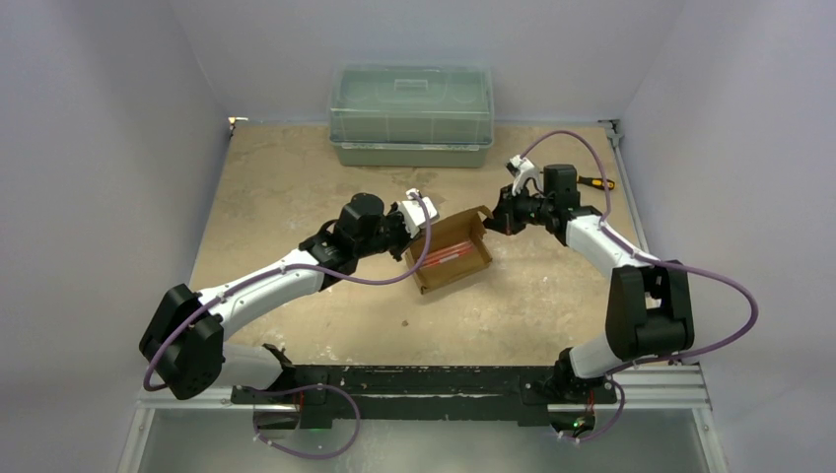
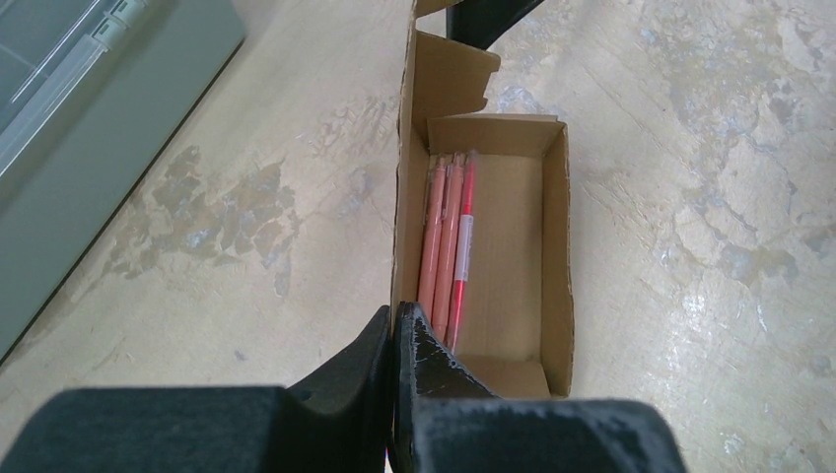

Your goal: Fold the paper box

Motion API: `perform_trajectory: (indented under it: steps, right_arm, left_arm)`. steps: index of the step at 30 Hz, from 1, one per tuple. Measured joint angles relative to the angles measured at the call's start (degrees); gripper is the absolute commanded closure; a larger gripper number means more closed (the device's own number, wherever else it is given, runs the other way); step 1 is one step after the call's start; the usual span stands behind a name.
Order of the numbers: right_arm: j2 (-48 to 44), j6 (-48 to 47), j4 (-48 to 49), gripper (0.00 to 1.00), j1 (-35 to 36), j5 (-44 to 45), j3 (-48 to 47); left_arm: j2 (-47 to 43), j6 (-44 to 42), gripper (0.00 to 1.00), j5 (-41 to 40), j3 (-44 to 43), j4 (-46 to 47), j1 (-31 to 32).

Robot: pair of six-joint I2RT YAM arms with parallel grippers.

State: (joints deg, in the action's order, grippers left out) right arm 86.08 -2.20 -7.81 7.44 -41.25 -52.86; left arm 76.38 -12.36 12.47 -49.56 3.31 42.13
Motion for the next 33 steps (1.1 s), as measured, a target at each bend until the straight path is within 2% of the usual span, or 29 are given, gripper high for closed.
perform_trajectory:
  steps: [9,19,26,30,33]
  right_arm:
    - [2.6,5.5,5.0,1.0,0.0,-4.3,2.5]
    - [3.7,4.7,4.2,1.0,-2.4,2.8,2.8]
    - [0.9,1.5,2.2,0.99,-5.0,3.2,2.3]
    - [-0.9,-0.7,1.3,0.94,-6.1,2.1,1.9]
    - [-5.1,-3.1,1.0,0.82,-6.9,0.7,1.9]
  left_arm:
    - [0.0,0.9,1.0,1.0,0.0,0.0,0.0]
    - [0.0,0.8,1.0,2.4,0.0,-0.1,0.0]
    - [0.0,0.2,1.0,3.0,0.0,-0.7,0.0]
    - [0.0,-0.9,1.0,3.2,0.0,-1.3,0.2]
    - [-0.1,-1.8,1.0,3.2,0.0,-1.8,0.5]
